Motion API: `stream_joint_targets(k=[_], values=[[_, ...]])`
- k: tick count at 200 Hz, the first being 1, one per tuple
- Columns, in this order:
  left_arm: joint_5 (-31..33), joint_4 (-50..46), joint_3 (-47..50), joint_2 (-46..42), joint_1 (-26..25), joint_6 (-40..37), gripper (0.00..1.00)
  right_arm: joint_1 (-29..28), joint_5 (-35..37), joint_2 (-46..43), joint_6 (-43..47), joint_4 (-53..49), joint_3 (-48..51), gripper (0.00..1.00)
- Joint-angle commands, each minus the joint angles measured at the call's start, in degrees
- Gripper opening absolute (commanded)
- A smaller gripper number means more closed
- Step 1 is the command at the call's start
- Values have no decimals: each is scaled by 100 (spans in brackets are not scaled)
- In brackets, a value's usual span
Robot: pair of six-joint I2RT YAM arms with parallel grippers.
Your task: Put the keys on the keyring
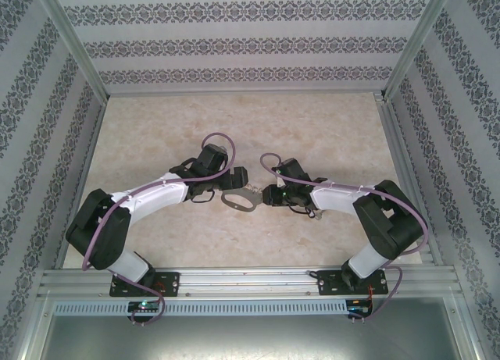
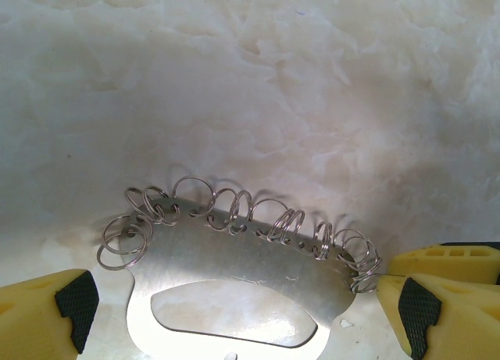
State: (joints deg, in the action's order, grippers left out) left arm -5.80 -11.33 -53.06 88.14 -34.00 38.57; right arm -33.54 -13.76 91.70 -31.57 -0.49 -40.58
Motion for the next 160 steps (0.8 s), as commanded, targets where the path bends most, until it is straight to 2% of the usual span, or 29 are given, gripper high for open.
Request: stream_joint_targets(k=[1, 94, 127, 160], values=[[-36, 89, -114, 68, 51, 10, 100, -74, -165, 65, 88, 91, -51, 32], [-53, 146, -51, 64, 51, 55, 100, -180, -174, 234, 99, 141, -143, 28], [-72, 183, -16, 79, 51, 90, 100, -179, -151, 208, 115, 129, -138, 23], [-91, 204, -12, 76, 50, 116, 100, -173, -174, 175, 117, 121, -161, 10]])
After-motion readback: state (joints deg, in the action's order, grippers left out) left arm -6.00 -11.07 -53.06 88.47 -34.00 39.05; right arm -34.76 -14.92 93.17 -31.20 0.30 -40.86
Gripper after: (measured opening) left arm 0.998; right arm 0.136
